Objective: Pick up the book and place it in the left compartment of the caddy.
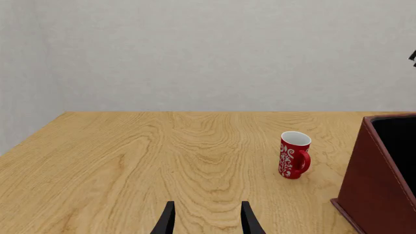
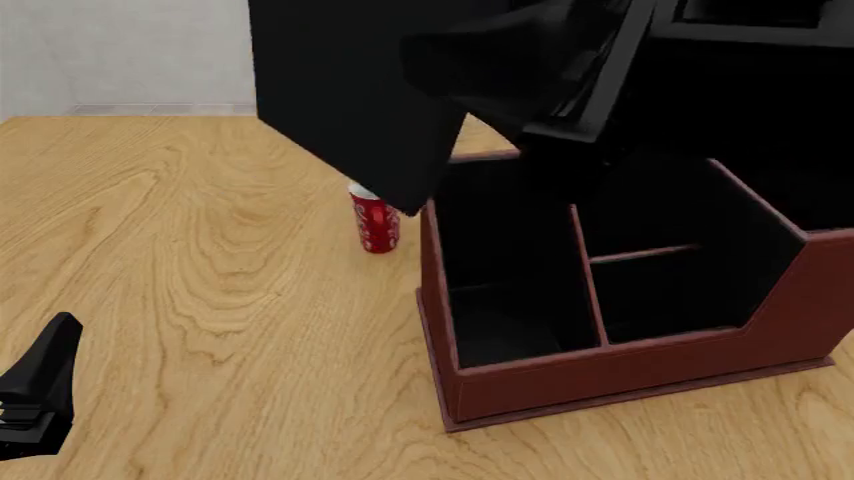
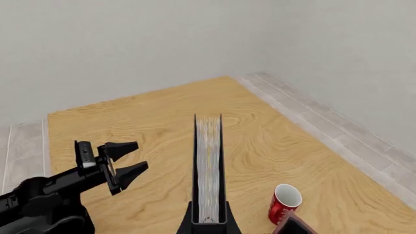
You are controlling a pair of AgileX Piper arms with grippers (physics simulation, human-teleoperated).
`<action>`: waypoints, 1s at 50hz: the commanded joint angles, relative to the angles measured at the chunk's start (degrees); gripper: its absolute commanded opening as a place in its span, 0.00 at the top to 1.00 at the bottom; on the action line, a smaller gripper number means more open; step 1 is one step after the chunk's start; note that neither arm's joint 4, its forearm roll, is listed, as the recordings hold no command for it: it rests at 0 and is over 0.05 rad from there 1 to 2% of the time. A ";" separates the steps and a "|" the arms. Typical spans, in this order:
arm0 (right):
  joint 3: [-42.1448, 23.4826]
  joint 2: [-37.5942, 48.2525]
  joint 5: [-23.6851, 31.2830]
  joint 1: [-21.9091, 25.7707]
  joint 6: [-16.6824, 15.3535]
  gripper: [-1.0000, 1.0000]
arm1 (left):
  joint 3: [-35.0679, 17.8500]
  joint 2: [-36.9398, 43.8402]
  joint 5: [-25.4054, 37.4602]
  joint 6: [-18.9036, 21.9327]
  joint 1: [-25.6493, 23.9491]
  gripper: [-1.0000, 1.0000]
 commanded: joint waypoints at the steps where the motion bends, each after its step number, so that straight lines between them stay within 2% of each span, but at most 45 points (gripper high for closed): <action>1: -4.17 -2.17 3.56 -6.69 0.93 1.00 | 0.00 0.00 0.00 0.00 0.00 0.00; 6: -4.82 -2.62 4.56 -8.86 1.15 1.00 | 0.00 0.00 0.00 0.00 0.00 0.00; 8: -4.90 -3.10 4.63 -11.84 -0.12 1.00 | 0.00 0.00 0.00 0.00 0.00 0.00; 14: -5.16 -4.78 6.30 -15.96 -1.31 1.00 | 0.00 0.00 0.00 0.00 0.00 0.00; 27: -4.77 -8.49 9.86 -21.06 -3.62 1.00 | 0.00 0.00 0.00 0.00 0.00 0.00; 33: -4.64 -9.11 11.37 -23.62 -2.90 1.00 | 0.00 0.00 0.00 0.00 0.00 0.00; 40: -2.79 -10.53 12.88 -27.08 -4.30 1.00 | 0.00 0.00 0.00 0.00 0.00 0.00; 50: -1.61 -11.28 14.56 -29.23 -3.78 1.00 | 0.00 0.00 0.00 0.00 0.00 0.00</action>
